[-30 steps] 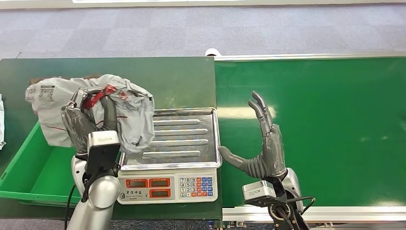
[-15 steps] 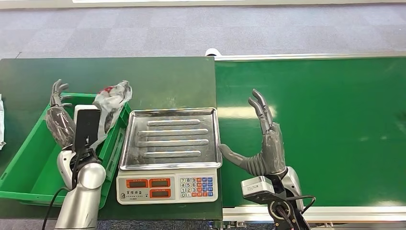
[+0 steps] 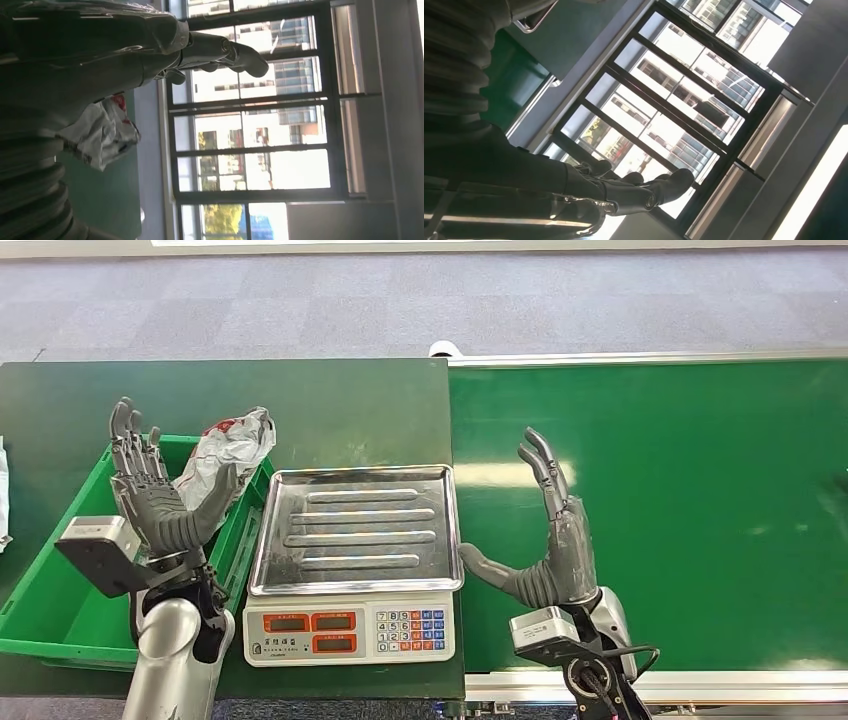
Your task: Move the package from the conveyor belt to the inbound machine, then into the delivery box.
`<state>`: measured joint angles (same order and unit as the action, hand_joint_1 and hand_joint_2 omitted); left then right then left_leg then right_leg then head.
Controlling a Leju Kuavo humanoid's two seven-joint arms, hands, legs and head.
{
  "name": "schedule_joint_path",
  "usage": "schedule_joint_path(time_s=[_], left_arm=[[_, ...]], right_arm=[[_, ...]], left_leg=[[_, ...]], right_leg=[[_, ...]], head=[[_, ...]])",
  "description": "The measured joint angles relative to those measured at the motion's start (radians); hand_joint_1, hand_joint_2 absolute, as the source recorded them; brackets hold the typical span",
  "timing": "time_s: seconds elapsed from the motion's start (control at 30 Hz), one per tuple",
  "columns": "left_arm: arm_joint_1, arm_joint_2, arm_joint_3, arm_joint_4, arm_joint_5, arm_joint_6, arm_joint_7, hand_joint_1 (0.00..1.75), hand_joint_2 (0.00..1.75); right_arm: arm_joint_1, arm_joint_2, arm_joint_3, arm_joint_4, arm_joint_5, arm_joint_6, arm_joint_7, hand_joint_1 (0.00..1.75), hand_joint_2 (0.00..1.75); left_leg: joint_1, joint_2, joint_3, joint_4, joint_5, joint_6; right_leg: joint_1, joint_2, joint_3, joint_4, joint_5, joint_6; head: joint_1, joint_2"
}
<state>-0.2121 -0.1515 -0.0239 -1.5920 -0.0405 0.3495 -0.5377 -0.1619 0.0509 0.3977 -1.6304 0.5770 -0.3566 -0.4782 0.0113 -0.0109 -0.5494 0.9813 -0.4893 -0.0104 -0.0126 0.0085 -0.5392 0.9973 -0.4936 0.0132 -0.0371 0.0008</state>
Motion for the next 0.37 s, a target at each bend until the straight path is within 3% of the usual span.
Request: schedule_joint_path(time_s=[0.17,0.37], left_arm=[[0.081,0.001,-0.057,-0.094,0.053,-0.127,-0.062,0.00,1.75],[0.166,0.005,-0.107,-0.176,-0.020,-0.196,-0.102,0.00,1.75]], right_arm=[[0.006,-0.008,-0.015,-0.001,-0.030,0.010,-0.012,0.00,1.75],[0.027,-0.011,-0.054,-0.013,-0.085,0.026,-0.019,0.00,1.75]], left_leg=[[0.000,0.000,0.000,0.000,0.000,0.000],[0.000,0.000,0.000,0.000,0.000,0.000]], right_leg=[[0.000,0.000,0.000,0.000,0.000,0.000],[0.000,0.000,0.000,0.000,0.000,0.000]], head=[[0.000,0.000],[0.000,0.000]])
